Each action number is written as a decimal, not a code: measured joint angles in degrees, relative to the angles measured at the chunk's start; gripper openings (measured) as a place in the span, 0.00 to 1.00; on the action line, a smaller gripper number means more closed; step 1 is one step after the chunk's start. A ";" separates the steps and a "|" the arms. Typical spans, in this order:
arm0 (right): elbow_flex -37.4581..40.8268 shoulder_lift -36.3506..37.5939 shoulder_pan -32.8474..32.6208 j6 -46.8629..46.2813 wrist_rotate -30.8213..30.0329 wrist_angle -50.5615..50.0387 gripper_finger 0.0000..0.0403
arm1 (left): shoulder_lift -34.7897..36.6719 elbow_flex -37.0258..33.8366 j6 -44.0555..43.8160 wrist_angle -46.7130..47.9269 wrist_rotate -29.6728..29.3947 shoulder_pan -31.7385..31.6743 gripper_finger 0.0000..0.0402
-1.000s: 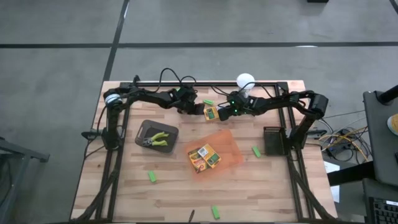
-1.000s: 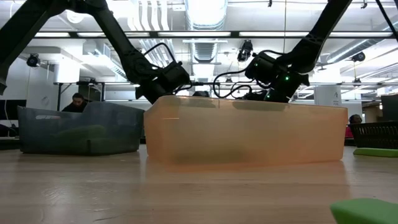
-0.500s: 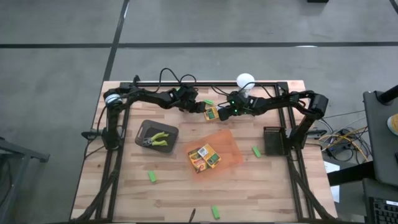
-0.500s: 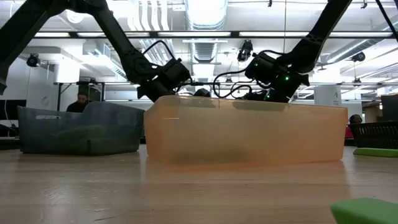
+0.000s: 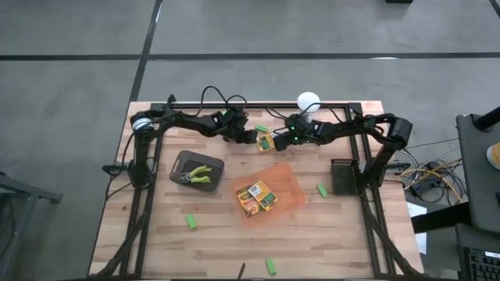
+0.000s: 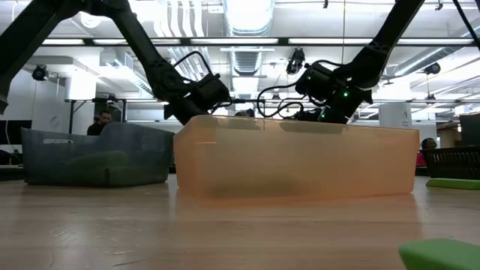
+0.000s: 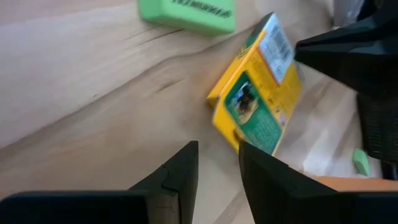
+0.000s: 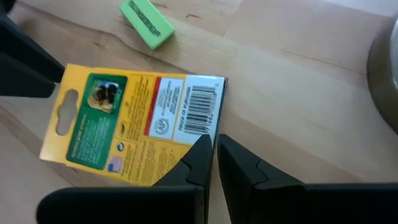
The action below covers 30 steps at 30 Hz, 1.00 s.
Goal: Pick & Place School Supplies
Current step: Put the crayon box into the orange bin
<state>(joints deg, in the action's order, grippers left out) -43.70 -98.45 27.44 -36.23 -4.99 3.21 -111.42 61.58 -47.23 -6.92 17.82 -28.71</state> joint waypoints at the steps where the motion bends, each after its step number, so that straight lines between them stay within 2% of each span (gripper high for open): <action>1: 0.00 -0.02 0.00 0.00 0.00 0.43 0.07 | -0.03 0.00 -0.22 -0.62 0.00 0.05 0.30; 14: 0.00 -0.02 0.00 0.12 -0.24 1.59 0.07 | -0.04 0.00 -0.92 -2.10 -0.90 0.11 0.30; 20: 0.00 0.33 -0.04 -0.02 -2.48 -0.85 0.07 | -0.04 0.00 2.68 -2.36 -1.50 -0.10 0.30; 26: -0.02 0.19 -0.05 -0.47 1.95 -0.75 0.07 | -0.04 0.04 3.57 -3.65 -1.55 -0.21 0.30; 30: -0.02 -0.04 -0.17 -0.83 2.28 -0.40 0.07 | -0.04 0.11 3.61 -5.19 -1.52 -0.21 0.30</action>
<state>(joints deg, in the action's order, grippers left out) -43.72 -98.50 27.27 -37.06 -2.72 2.81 -111.46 61.69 -43.62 -12.11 16.31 -28.93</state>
